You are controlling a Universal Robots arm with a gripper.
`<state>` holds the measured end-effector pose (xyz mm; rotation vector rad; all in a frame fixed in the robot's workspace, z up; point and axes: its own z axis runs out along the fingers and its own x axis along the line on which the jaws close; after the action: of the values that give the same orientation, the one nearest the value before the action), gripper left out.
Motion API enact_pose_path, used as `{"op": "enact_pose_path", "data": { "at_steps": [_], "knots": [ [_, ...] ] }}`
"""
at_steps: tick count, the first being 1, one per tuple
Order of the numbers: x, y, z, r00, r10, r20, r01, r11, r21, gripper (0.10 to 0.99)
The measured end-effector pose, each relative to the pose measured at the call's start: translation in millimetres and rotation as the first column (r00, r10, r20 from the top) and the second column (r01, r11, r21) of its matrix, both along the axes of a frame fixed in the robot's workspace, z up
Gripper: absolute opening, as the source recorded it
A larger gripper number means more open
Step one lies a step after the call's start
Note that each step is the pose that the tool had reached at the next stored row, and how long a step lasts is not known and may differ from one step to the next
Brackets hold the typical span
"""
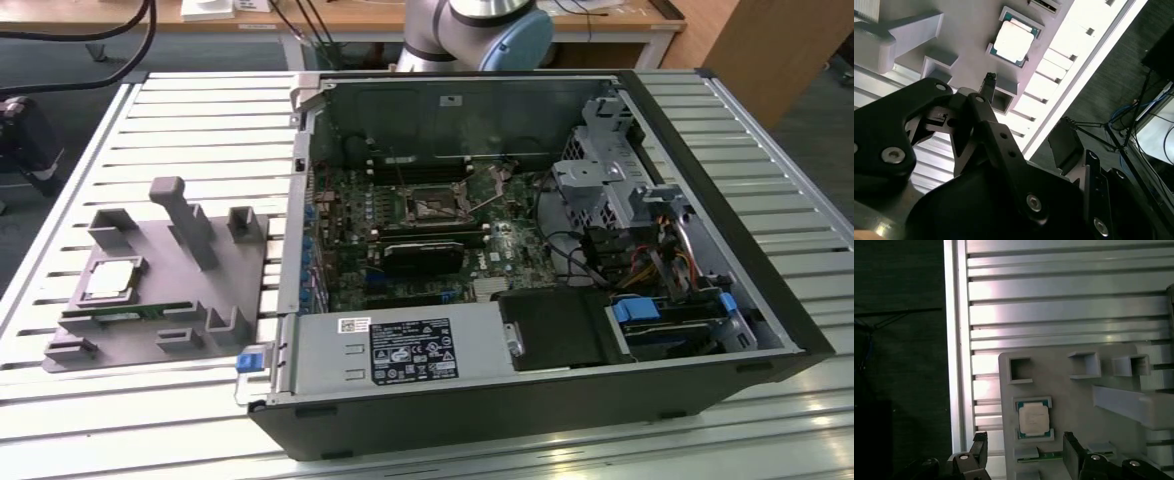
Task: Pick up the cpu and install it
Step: 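Pick up the cpu and move it towards the insertion slot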
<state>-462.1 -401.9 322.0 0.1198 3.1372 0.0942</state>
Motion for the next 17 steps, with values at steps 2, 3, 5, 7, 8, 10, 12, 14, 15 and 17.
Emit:
{"op": "enact_pose_path", "data": {
  "at_steps": [2, 3, 5, 7, 8, 10, 12, 14, 15, 17],
  "knots": [
    [0.0, 0.0, -2.8, 1.0, 0.0, 0.0, 0.0, 1.0, 0.0, 0.706],
    [0.0, 0.0, -4.2, 1.0, 0.0, 0.0002, 0.0, 1.0, 0.001, 0.706],
    [0.0, 0.0, -6.9, 1.0, 0.0, 0.0002, 0.0, 1.0, 0.001, 0.706],
    [0.0, 0.0, -9.8, 1.0, 0.0, 0.0001, 0.0, 1.0, 0.002, 0.706],
    [0.0, 0.0, -11.1, 1.0, 0.0, 0.0002, 0.0, 1.0, 0.002, 0.706],
    [0.0, 0.0, -13.5, 1.0, 0.0, 0.0001, 0.0, 1.0, 0.002, 0.706],
    [0.0, 0.0, -15.9, 1.0, 0.0, 0.0001, 0.0, 1.0, 0.002, 0.706],
    [0.0, 0.0, -18.4, 1.0, 0.0, 0.0001, 0.0, 1.0, 0.002, 0.706],
    [0.0, 0.0, -19.7, 1.0, 0.0, 0.0001, 0.0, 1.0, 0.002, 0.706],
    [0.0, 0.0, -21.8, 1.0, 0.0, 0.0001, 0.0, 1.0, 0.002, 0.706]
  ]
}}
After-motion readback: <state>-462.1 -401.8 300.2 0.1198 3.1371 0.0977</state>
